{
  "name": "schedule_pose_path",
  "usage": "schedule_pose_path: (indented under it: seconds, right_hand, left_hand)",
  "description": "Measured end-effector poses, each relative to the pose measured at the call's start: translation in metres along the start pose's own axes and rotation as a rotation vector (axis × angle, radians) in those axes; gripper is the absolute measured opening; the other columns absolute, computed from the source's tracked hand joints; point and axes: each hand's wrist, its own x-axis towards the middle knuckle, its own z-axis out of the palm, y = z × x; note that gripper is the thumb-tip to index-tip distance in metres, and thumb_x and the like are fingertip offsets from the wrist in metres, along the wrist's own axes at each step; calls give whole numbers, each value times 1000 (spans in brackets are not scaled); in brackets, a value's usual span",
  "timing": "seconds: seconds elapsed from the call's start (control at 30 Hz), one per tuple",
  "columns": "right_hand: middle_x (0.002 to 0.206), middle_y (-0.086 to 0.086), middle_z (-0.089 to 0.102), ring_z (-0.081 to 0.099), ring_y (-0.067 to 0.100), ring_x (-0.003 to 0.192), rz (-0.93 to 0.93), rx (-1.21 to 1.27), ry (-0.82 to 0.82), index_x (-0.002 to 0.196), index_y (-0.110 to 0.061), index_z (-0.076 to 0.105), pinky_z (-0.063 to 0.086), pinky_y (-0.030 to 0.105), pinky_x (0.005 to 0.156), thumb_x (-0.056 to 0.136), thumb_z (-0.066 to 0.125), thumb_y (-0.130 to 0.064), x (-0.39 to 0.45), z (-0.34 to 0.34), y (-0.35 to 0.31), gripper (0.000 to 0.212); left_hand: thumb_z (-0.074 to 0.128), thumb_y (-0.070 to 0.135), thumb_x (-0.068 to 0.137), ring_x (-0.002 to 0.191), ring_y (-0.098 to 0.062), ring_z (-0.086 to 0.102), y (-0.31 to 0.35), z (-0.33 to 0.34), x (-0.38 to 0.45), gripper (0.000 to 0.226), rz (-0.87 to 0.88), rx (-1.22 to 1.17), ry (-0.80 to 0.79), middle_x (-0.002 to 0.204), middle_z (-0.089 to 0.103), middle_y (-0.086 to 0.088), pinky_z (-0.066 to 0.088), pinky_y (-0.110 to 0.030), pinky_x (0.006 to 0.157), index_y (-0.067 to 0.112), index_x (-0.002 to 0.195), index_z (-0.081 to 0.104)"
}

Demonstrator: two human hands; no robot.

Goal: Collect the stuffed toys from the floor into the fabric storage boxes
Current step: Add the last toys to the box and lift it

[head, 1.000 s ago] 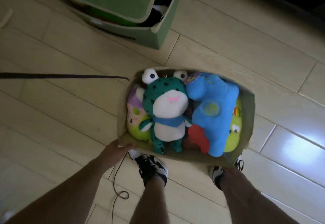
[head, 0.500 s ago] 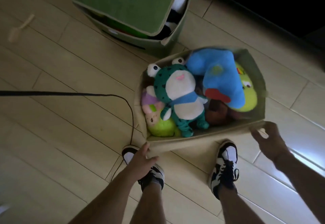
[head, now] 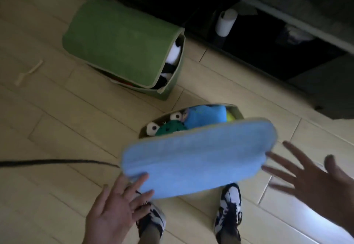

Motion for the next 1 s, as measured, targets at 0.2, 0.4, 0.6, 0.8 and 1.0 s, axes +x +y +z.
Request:
schedule_pose_path:
  seconds: [0.2,0.4,0.6,0.8,1.0]
  right_hand:
    - [138,-7,52,50,11,124,-224,-790,142,125,-45,48,41,37,104,58,83,-53,88,70,-28,76]
    - [160,-6,-8,-2,29,146,-473,-2165,118,146,-47,4,2,55,115,68,36,-81,184,98,-23,91]
    - [159,-8,9,13,26,145,-349,-2399,-156,146,-47,7,5,60,112,66,41,-87,267,149,-44,96]
    - [138,-5,44,47,25,123,-328,-2196,20,139,-42,29,40,44,99,67,39,-88,256,95,-41,87]
    - [132,6,54,58,31,113,-237,-1667,472,135,-36,36,48,37,89,69,36,-87,183,-29,-20,83]
  left_hand:
    - [75,62,61,138,-13,41,-7,64,75,81,60,661,104,146,40,22,38,-27,101,61,129,33]
    - [58,47,88,150,-26,4,-65,67,95,76,292,1807,237,162,-9,6,20,-44,116,31,152,20]
    - [34,85,71,142,-44,18,-158,97,62,94,24,1633,439,162,5,-16,41,-70,87,38,151,22]
    - [59,61,77,149,-32,-9,-176,128,107,98,-54,749,627,155,-33,-9,29,-44,112,50,136,-19]
    - [50,84,67,148,-35,-10,-171,151,149,108,59,1249,408,159,-24,-8,8,-49,118,44,146,-13]
